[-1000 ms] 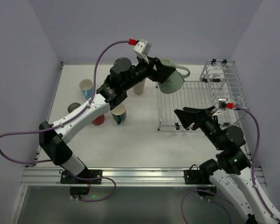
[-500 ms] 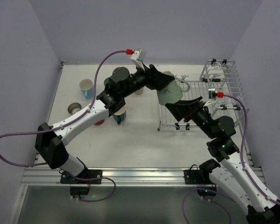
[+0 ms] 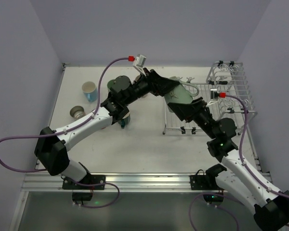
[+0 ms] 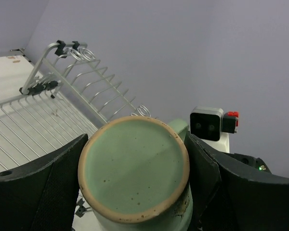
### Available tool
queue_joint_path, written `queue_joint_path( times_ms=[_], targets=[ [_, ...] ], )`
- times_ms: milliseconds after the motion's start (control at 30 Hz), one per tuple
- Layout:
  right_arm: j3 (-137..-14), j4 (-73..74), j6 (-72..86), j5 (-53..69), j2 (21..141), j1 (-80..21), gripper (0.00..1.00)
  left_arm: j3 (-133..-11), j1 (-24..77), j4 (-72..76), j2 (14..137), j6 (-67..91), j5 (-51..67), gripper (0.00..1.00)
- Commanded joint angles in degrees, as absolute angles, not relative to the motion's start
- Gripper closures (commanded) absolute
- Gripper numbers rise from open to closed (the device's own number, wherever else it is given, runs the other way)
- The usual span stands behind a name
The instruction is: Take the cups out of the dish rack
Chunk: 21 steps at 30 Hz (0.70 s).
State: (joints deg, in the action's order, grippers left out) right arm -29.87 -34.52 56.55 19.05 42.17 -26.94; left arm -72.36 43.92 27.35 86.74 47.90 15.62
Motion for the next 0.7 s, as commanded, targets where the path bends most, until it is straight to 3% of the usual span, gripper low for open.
queue_joint_path(
  times_ms=[0,67,100,133,167,200,233,333,533,667],
  targets=[
    [-32.43,-43.41,55.81,18.63,44.29,-26.72,0.39,-71.46,44.3,37.88,81.57,52.56,15.56,1.0],
    [-32.69,-43.68,55.46,17.41,45.26,-26.89,0.55,-69.27,44.38,37.88,79.9,53.17,14.77,1.0],
    [-33.22,-42.99,55.02,16.97,45.52,-26.81,0.8,-68.47,44.38,37.79,79.2,53.26,14.68,1.0],
    [-33.57,-41.93,54.58,16.53,45.61,-26.89,0.92,-66.81,44.38,37.53,78.49,53.35,14.24,0.93],
    [-33.84,-39.49,54.41,15.91,45.53,-26.89,1.0,-66.27,44.38,37.01,76.92,52.39,14.06,0.83],
    [-34.01,-38.42,53.71,15.82,45.35,-26.89,1.0,-66.01,44.38,35.61,75.95,50.99,13.71,0.71],
    [-34.27,-37.19,53.09,15.91,44.74,-26.89,1.0,-66.27,44.21,30.81,74.81,49.32,12.06,0.4],
    [-36.64,-27.88,49.41,17.05,43.34,-26.98,1.0,-68.28,44.21,17.9,67.01,39.05,3.83,0.0],
    [-45.69,-7.93,40.26,20.04,43.85,-27.95,1.0,-65.48,44.21,3.28,51.28,26.2,-13.77,0.0],
    [-53.59,5.4,34.82,20.22,48.5,-29.53,1.0,-64.69,44.21,-8.5,44.4,19.7,-16.87,0.0]
  ],
)
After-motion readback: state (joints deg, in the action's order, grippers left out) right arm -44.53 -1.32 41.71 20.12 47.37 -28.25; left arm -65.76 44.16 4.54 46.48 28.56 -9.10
